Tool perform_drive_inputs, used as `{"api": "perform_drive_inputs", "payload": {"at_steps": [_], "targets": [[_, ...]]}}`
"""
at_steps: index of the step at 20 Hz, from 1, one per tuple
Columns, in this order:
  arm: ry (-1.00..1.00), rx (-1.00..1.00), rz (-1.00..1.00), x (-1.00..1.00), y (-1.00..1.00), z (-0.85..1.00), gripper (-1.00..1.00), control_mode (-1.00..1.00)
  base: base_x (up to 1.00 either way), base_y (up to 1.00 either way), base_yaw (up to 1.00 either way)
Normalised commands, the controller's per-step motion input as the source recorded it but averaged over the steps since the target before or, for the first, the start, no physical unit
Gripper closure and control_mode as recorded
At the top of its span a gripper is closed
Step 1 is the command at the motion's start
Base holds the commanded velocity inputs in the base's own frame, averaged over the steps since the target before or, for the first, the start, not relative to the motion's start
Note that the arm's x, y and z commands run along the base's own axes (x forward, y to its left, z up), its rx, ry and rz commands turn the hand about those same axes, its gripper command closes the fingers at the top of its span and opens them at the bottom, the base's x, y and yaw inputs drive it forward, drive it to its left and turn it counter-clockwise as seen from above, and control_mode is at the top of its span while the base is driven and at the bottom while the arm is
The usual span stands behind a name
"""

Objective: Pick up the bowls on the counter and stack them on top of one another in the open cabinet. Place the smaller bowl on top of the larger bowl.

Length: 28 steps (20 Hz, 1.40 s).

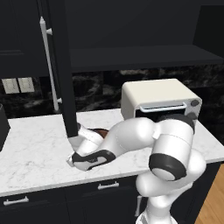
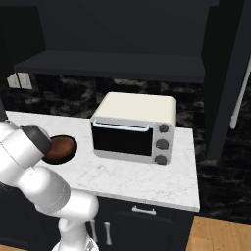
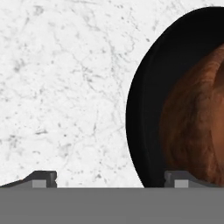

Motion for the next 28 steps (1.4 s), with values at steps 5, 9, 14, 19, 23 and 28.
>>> {"api": "perform_drive_inputs", "payload": {"at_steps": [5,9,14,19,23,28], "targets": [[0.0,0.0,0.0,0.0,0.0,-0.23,-1.0,-1.0,0.0,0.0,0.0],[0.0,0.0,0.0,0.0,0.0,-0.07,-1.0,-1.0,0.0,0.0,0.0],[0.01,0.0,0.0,0.0,0.0,-0.27,-1.0,-1.0,0.0,0.0,0.0],[0.02,0.0,0.0,0.0,-0.01,-0.16,-1.0,-1.0,0.0,0.0,0.0],[0.0,0.0,0.0,0.0,0.0,0.0,1.0,-1.0,0.0,0.0,0.0],[0.0,0.0,0.0,0.0,0.0,0.0,1.0,-1.0,0.0,0.0,0.0]]}}
